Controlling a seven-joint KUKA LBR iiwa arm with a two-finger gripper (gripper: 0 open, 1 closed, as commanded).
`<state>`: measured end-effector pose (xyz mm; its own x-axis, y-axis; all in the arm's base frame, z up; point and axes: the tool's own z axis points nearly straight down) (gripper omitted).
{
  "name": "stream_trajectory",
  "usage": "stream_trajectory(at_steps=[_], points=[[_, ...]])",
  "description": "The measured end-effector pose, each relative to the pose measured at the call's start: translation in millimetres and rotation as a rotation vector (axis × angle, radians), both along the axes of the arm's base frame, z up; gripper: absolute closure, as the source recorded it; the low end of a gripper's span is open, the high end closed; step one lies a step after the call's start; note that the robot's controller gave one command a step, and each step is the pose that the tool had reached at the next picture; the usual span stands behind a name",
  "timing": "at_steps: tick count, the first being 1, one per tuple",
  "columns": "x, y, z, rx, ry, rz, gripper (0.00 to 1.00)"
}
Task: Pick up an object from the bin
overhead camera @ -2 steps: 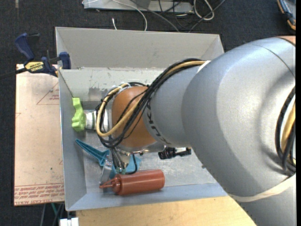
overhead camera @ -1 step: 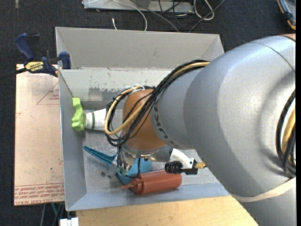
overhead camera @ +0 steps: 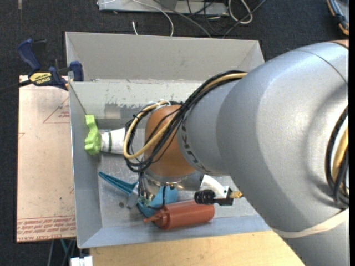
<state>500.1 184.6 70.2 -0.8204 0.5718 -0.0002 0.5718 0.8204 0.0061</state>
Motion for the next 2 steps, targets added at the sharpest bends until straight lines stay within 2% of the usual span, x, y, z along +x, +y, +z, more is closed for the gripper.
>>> stream_trajectory(at_steps=[1,2], points=[[-1.3,-0.2,23.1,-0.001,0.005,0.002,1.00],[-0.6,0.1,37.2,0.000,0.002,0.002,1.00]])
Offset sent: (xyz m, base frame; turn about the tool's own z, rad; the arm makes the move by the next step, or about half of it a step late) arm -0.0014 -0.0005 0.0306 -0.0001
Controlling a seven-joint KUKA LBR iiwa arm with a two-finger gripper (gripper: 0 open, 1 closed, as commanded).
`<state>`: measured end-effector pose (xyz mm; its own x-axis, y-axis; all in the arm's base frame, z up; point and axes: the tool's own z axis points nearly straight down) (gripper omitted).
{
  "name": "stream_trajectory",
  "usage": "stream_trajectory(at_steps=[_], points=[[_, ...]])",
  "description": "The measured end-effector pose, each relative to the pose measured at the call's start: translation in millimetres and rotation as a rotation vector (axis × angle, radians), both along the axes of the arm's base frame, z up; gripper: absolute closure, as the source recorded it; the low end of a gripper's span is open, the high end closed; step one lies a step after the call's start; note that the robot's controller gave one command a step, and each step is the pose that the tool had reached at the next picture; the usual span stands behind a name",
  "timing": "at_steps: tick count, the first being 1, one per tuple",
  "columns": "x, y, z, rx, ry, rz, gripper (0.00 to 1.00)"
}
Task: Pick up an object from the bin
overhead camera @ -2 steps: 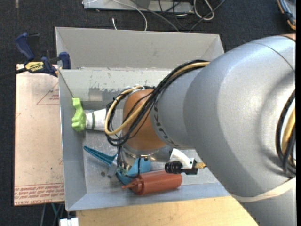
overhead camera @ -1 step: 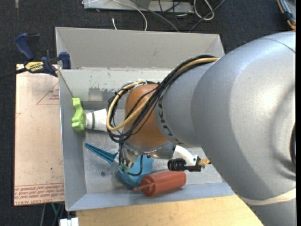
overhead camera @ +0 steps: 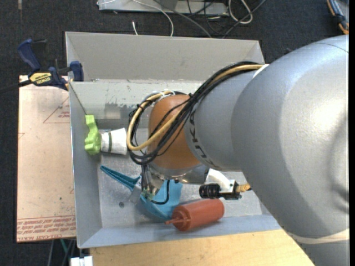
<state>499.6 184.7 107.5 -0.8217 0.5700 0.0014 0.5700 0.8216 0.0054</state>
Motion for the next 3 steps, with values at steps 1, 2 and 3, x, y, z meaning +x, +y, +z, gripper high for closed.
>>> stream_trajectory(at_steps=[1,2,3], points=[[-1.0,-0.3,7.1,-0.002,0.005,0.001,1.00],[-1.3,-0.4,33.5,-0.002,0.006,0.003,1.00],[-0.4,0.0,57.6,-0.001,0.003,0.005,1.00]])
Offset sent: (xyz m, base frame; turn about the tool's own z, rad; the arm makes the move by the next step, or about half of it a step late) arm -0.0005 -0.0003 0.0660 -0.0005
